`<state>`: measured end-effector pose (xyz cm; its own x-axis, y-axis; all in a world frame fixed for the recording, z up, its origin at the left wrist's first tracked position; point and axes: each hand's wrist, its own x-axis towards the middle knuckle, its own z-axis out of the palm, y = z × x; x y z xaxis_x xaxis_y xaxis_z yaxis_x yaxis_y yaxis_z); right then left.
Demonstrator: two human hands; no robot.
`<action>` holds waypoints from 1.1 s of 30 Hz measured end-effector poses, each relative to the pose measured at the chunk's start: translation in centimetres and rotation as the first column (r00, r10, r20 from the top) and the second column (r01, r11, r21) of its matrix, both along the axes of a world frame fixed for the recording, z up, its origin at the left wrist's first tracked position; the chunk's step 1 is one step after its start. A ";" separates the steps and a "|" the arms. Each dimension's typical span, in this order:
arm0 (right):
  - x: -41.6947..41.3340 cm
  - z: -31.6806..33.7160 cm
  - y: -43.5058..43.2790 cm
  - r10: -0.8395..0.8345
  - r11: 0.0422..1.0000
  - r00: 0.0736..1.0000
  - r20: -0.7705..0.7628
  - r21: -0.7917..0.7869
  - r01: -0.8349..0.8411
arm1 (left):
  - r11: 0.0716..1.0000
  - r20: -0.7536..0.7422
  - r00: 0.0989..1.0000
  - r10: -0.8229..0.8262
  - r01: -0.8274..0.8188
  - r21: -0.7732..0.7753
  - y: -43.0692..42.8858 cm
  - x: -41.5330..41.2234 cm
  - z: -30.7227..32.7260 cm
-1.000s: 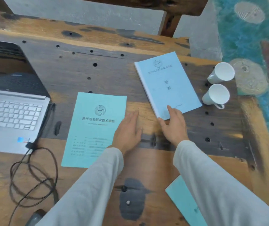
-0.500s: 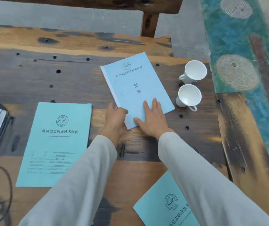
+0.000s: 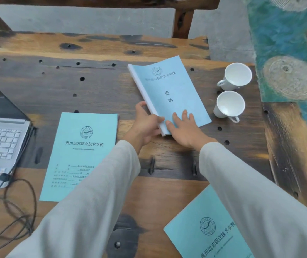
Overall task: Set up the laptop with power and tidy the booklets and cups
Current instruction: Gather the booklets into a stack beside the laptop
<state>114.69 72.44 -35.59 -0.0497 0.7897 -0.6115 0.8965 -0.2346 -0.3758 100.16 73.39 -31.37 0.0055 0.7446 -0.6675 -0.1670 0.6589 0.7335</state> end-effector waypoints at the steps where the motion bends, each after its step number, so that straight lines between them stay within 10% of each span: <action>1: -0.3 0.2 0.0 -0.003 1.000 1.000 -0.015 -0.015 0.002 | 0.999 -0.032 0.999 -0.028 0.030 0.037 -0.1 -0.1 0.4; 9: -5.3 1.4 -2.4 -0.314 0.903 0.790 -0.526 0.092 0.420 | 0.951 -0.042 0.990 -0.136 0.142 0.273 0.0 -5.7 6.4; 12: -8.0 1.5 -2.4 -0.548 0.753 0.412 -0.728 -0.215 0.622 | 0.919 0.070 0.964 -0.258 0.222 0.327 -0.3 -9.8 9.0; 15: -10.8 2.1 -2.5 -0.601 0.673 -0.138 -0.787 -0.592 0.443 | 0.898 0.243 0.908 -0.341 0.238 0.370 -0.5 -14.5 10.4; 17: -12.1 2.9 -2.8 -0.639 0.620 -0.279 -0.717 -0.694 0.365 | 0.894 0.293 0.881 -0.371 0.253 0.370 -1.1 -17.8 10.6; 20: -13.3 3.2 -3.7 -0.654 0.578 -0.286 -0.700 -0.707 0.408 | 0.894 0.230 0.895 -0.383 0.296 0.335 -2.5 -23.2 9.9; 33: -22.2 -0.8 -12.4 -0.603 0.678 0.287 -0.744 -0.289 0.676 | 0.973 -0.425 0.875 -0.232 0.215 -0.089 -10.7 -34.3 -2.0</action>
